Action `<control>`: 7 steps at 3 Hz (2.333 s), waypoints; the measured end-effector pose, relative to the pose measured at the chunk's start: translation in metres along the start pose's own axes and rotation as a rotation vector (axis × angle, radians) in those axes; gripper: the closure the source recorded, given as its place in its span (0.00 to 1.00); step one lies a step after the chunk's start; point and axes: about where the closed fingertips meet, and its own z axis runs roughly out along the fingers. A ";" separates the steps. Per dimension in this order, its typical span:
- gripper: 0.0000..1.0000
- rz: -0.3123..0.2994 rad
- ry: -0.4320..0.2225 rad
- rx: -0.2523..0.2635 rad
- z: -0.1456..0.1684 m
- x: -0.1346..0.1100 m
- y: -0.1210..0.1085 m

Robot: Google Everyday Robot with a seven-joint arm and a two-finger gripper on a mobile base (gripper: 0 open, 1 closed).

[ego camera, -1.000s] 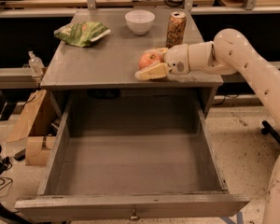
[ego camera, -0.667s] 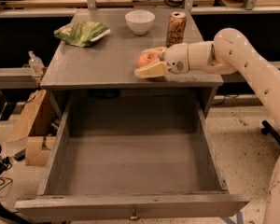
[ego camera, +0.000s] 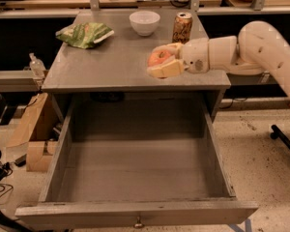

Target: Place apple into top drawer

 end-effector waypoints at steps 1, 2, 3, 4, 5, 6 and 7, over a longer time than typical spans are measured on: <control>1.00 0.018 0.003 0.003 -0.022 -0.004 0.034; 1.00 0.061 0.023 -0.014 -0.034 0.012 0.078; 1.00 0.082 0.115 -0.082 -0.015 0.060 0.139; 1.00 0.079 0.176 -0.129 0.014 0.096 0.176; 1.00 0.090 0.185 -0.141 0.017 0.103 0.183; 1.00 0.102 0.181 -0.157 0.027 0.111 0.182; 1.00 0.144 0.182 -0.173 0.053 0.144 0.178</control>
Offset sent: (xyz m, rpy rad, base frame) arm -0.1465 -0.0222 -0.0418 -0.0230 0.1534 -0.0047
